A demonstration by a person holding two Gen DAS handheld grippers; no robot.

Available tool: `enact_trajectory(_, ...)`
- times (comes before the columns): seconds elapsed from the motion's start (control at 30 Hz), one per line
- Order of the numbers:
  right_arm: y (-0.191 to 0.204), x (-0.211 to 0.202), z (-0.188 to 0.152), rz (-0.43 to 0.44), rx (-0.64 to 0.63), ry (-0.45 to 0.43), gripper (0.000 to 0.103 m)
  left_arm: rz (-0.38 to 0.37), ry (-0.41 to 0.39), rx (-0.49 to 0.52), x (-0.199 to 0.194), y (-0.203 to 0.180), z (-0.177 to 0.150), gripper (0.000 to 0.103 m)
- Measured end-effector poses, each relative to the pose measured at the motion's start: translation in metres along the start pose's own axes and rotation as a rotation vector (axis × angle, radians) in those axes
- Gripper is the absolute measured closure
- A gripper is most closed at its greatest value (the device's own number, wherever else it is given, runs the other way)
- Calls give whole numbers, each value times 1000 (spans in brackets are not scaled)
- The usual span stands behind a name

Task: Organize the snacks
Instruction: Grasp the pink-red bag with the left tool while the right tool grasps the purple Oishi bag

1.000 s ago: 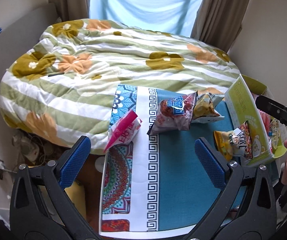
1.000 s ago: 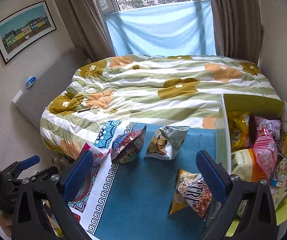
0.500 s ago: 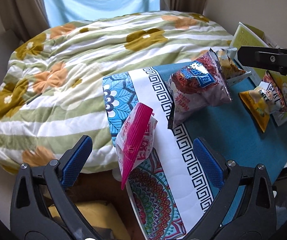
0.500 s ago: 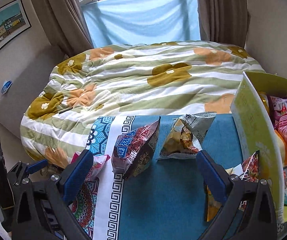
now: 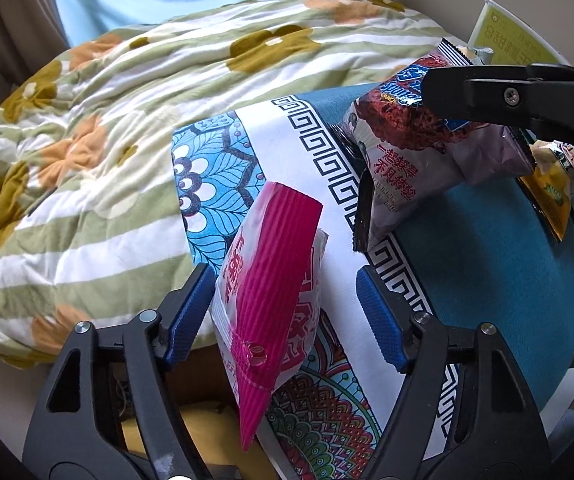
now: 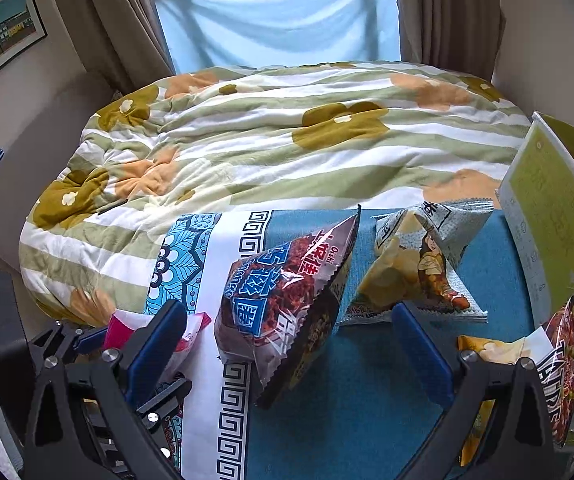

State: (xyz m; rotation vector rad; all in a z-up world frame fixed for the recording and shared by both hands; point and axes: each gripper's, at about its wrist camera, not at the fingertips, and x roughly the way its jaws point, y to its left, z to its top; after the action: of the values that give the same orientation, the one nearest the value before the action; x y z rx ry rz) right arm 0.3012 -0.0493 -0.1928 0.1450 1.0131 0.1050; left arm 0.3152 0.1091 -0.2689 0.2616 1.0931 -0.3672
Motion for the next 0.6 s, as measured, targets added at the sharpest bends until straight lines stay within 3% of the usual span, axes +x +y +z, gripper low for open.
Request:
enact_trajectory(0.1, 1, 9, 1, -4, -10, 6, 1, 3, 3, 11, 4, 3, 2, 55)
enact_trajectory(0.37, 6, 29, 5, -21, -32, 34, 1, -33, 12, -18, 6, 13, 7, 61)
enact_trajectory(0.6, 14, 43, 7, -37, -71, 58, 1, -74, 22, -115, 3, 27, 6, 62)
